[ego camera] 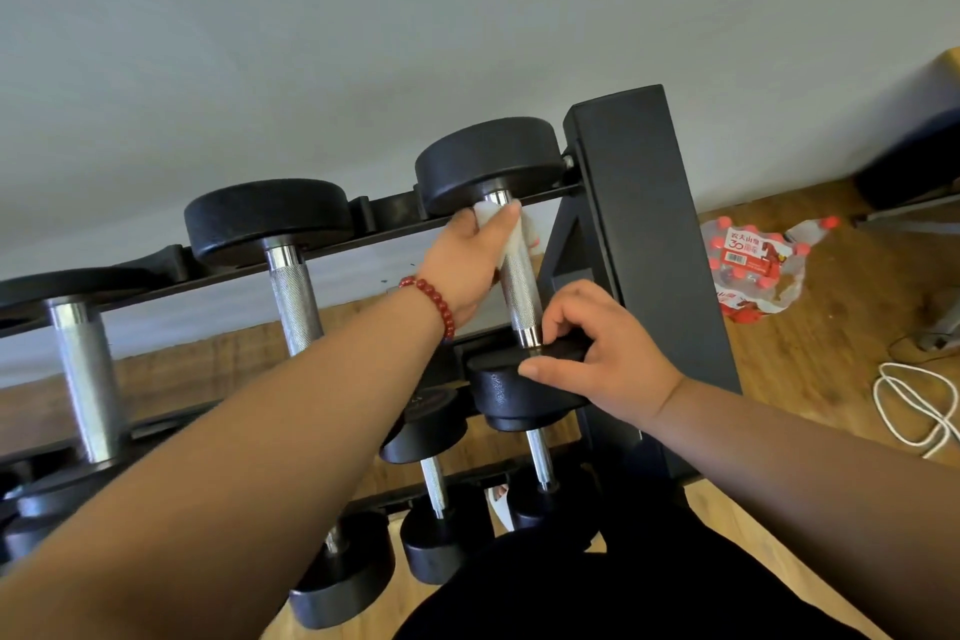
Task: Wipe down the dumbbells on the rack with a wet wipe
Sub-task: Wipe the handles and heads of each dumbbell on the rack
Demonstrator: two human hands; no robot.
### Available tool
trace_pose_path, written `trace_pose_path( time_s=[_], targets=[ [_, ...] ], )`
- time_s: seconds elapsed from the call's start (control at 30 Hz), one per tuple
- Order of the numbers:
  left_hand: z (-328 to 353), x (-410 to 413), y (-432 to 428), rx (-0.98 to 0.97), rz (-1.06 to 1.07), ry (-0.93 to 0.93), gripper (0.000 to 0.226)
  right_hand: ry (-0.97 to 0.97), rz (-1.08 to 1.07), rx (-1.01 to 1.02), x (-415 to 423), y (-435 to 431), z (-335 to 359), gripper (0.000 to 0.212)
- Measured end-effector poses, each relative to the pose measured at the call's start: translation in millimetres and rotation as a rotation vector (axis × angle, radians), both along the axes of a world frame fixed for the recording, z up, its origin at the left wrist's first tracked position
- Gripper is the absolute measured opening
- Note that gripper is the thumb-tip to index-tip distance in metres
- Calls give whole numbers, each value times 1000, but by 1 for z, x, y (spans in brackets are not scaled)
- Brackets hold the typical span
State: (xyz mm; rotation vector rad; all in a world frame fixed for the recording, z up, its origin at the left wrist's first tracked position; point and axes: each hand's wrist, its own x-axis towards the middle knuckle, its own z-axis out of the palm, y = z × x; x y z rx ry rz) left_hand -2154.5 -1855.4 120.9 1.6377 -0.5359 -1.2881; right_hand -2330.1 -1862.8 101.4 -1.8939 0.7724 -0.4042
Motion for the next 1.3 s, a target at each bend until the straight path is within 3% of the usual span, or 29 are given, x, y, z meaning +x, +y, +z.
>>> trace_pose_path(
  time_s=[0.1, 0.23, 0.3, 0.37, 0.43, 0.73, 0.83, 0.9, 1.0, 1.07, 1.13, 1.3],
  targets=[
    [-2, -8, 6, -4, -35, 30, 36, -12, -8, 6, -1, 0, -1, 38],
    [-12, -11, 31, 151, -286, -205, 61, -19, -18, -18, 0, 0, -2, 41],
    [-9, -6, 20, 72, -151, -75, 58, -18, -23, -20, -1, 0, -4, 43],
    [-2, -2, 1, -9, 42, 81, 32, -21, -27, -5, -1, 1, -4, 43],
    [0, -3, -10, -49, 179, 181, 20, -22, -30, -1, -1, 1, -5, 43],
    [11, 8, -14, 4, -27, 216, 23, -18, -31, 12, -2, 2, -3, 43],
    [9, -8, -12, 23, 127, 141, 29, -15, -42, 11, -2, 2, -3, 40],
    [2, -17, -8, 78, 136, -59, 42, -17, -43, 0, -2, 2, -4, 40],
    [10, -26, 3, 94, 59, -407, 25, -18, -47, -11, -1, 2, -6, 43],
    [14, -32, 11, 36, 79, -412, 22, -22, -54, -7, -2, 2, -6, 44],
    [14, -32, 19, -15, 142, -350, 34, -24, -58, 1, -2, 2, -6, 47],
    [5, -27, 15, 20, 218, -347, 43, -16, -60, 31, -2, 3, -5, 50]
  ],
)
